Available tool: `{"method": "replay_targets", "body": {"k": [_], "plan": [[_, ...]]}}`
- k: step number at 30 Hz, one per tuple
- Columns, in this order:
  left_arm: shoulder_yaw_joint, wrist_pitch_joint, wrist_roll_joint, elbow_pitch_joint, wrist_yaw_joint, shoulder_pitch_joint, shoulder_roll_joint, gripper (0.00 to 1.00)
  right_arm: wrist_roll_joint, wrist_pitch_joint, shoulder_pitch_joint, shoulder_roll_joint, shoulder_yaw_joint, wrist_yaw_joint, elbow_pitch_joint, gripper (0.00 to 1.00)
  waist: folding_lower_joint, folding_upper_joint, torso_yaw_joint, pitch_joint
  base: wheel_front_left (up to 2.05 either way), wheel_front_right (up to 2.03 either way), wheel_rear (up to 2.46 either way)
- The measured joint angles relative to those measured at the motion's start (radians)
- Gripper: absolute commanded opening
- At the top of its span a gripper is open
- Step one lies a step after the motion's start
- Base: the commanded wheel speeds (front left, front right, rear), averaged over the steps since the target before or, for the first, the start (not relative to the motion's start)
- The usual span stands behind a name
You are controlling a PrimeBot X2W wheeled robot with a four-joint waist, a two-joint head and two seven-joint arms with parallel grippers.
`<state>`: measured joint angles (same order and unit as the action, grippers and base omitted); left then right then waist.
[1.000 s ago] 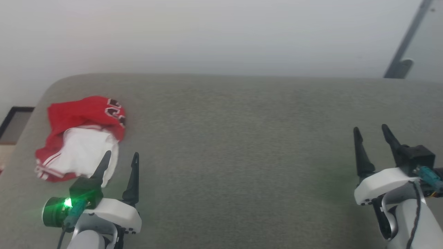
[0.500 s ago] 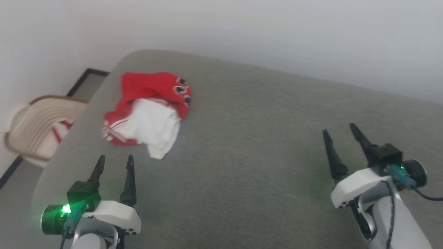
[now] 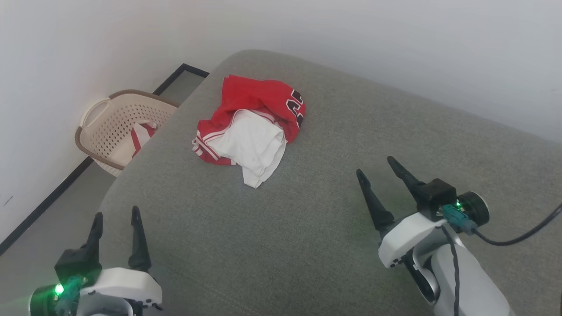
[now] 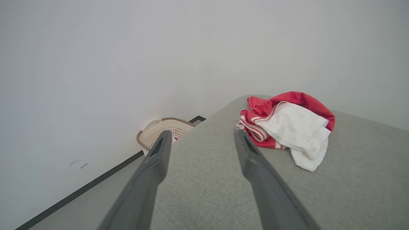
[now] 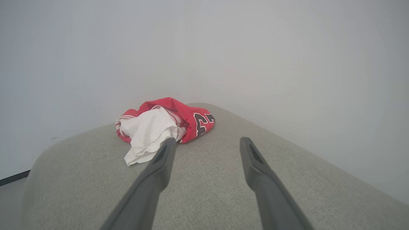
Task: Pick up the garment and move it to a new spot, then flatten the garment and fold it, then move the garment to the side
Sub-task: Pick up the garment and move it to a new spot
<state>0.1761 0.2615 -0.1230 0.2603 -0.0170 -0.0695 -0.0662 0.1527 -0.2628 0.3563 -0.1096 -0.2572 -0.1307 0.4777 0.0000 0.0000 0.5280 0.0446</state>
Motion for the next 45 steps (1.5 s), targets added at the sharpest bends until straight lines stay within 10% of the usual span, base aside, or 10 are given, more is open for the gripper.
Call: {"method": "replay_targets", "body": {"k": [11,23,33,45], "plan": [[-0.039,0.0,-0.031,0.009,-0.038,-0.013,0.012,1.0,0.038,0.0,0.022,-0.008,-0.014,0.0,0.0,1.0,0.0,0.0,-0.006,0.029,0.0,0.0,0.0],[-0.188,-0.01,0.002,0.325,-0.108,-0.521,-0.115,1.0,0.03,0.0,0.078,-0.029,-0.009,0.0,-0.05,1.0,0.0,0.0,-0.134,0.16,0.0,0.0,0.0],[-0.328,-0.369,-0.303,0.716,-0.112,-0.85,-0.298,1.0,0.017,0.0,0.135,-0.021,-0.02,0.0,-0.081,1.0,0.0,-0.0001,-0.301,0.289,0.0,0.0,0.0],[-0.439,-0.677,-0.553,0.832,-0.112,-0.898,-0.446,1.0,-0.006,0.0,0.181,0.0,-0.075,0.0,-0.099,1.0,0.0,0.0,-0.433,0.391,0.0,0.0,0.0]]}}
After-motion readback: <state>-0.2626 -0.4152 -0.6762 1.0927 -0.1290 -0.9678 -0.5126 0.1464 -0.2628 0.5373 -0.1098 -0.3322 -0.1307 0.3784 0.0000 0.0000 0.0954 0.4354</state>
